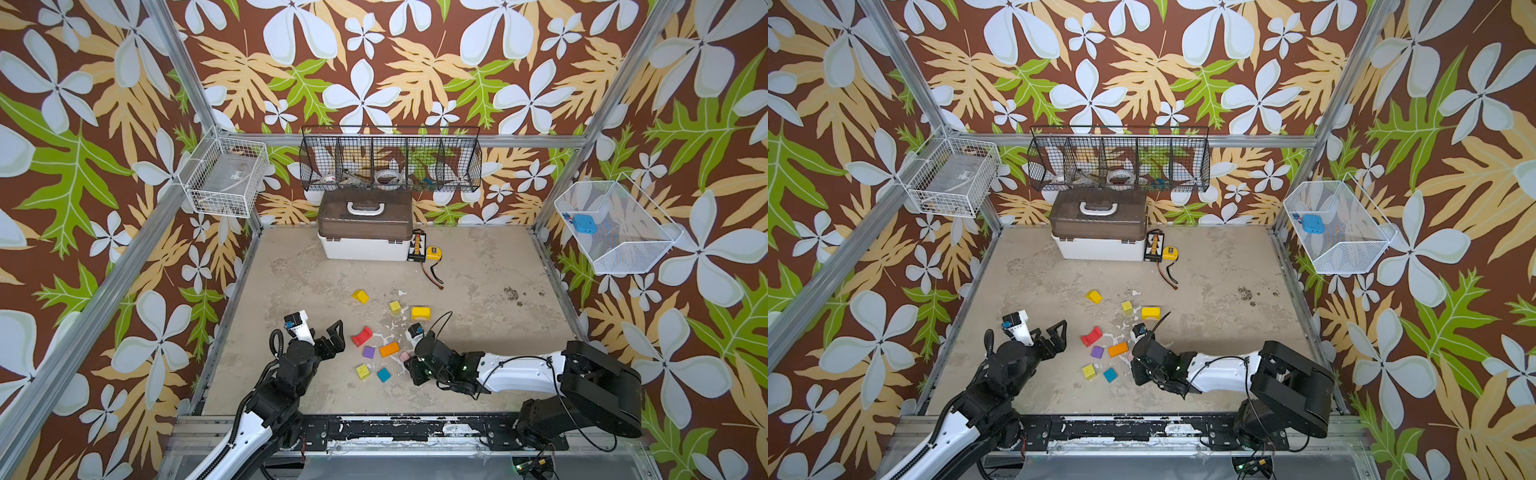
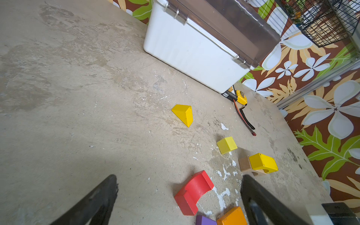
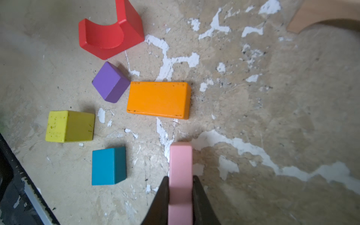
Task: Build the wood block tower
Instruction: 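Move the right gripper nearer the robot over the pink rectangular block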
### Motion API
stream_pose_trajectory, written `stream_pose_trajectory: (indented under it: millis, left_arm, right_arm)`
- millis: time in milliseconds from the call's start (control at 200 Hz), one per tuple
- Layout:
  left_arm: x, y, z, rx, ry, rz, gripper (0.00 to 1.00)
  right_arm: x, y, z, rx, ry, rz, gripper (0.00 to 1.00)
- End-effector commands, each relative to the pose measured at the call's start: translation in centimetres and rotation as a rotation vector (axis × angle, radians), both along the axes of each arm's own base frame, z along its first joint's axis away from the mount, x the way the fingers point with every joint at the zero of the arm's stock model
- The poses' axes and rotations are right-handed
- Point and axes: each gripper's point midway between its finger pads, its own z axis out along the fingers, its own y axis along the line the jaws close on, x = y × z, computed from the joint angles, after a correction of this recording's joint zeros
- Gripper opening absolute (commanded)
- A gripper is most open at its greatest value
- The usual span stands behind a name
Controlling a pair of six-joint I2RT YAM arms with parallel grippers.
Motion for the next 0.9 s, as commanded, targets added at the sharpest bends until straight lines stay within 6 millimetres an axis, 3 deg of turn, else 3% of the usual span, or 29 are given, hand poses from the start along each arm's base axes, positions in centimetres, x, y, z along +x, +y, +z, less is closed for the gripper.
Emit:
stream_pose_trajectory:
  millis: [0, 190, 530, 686, 896]
  left_arm:
    - [0.2, 0.2, 0.5, 0.0, -0.018, 0.016, 1.0]
    - [0.2, 0.0, 0.4, -0.003, -0.017, 0.008, 1.0]
    - [0.3, -0.2, 0.5, -0.005, -0.017, -0.004, 1.0]
    - [0.3, -0.2, 0.3, -0.005, -0.015, -0.004, 1.0]
    - [0.2, -0.3, 0.5, -0.009, -0.022, -0.011, 1.0]
  right_arm:
    - [-0.4, 0.5, -0.3, 0.004, 0.027, 0.024, 0.19]
    - [-0.2, -1.1, -0.9, -0.037, 0.001, -0.02, 0.32]
    - [-0.1, -2.1, -1.6, -0.005, 0.019, -0.051, 0.37]
    - [0.6, -2.6, -1.7, -0.026, 0.019, -0.08, 0.52]
    - [1.4, -5.5, -0.6, -0.184, -0.093, -0.158, 0.74]
